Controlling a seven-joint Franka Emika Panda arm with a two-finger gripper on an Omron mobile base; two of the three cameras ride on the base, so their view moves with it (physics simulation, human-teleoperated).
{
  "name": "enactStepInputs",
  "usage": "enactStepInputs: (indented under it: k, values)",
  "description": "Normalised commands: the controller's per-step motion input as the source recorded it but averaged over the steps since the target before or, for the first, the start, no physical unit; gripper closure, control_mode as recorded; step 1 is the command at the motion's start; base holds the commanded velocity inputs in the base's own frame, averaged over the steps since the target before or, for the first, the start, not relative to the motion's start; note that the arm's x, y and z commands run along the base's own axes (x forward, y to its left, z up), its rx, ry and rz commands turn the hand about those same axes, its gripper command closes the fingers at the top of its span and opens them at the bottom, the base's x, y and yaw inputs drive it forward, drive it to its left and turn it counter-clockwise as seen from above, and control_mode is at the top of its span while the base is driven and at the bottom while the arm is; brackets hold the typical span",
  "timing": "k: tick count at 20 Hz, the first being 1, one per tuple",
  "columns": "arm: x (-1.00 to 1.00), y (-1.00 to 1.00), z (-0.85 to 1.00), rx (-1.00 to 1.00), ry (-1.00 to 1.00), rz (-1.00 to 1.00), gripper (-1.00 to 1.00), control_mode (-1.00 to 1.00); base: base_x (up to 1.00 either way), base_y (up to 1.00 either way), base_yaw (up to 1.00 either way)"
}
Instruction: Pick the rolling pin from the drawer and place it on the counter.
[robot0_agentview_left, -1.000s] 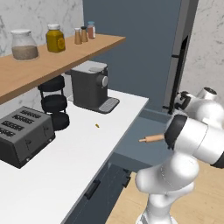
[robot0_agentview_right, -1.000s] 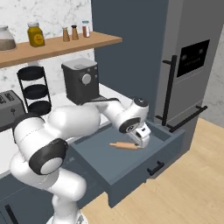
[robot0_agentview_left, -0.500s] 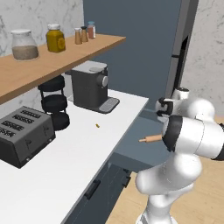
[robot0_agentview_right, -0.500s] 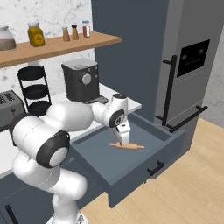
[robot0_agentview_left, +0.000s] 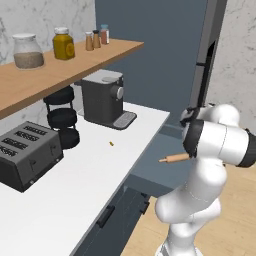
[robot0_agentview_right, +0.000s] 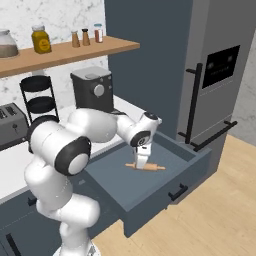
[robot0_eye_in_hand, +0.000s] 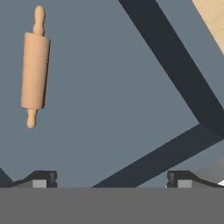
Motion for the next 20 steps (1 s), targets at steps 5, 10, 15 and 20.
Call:
enactStepInputs:
  k: [5,10,15,20]
  values:
    - [0.51,-0.06,-0.39,0.02,0.0,-0.08,-1.0,-1.0,0.0,0.0,0.0]
    - [0.68,0.0,-0.42,0.0,0.01,-0.11,-1.0,-1.0,0.0,0.0,0.0]
    - [0.51,-0.12,-0.63,0.0,0.01,-0.07,-1.0,-1.0,0.0,0.0,0.0]
    - [0.46,-0.12,-0.62,0.0,0.0,-0.03,-1.0,-1.0,0.0,0.0,0.0]
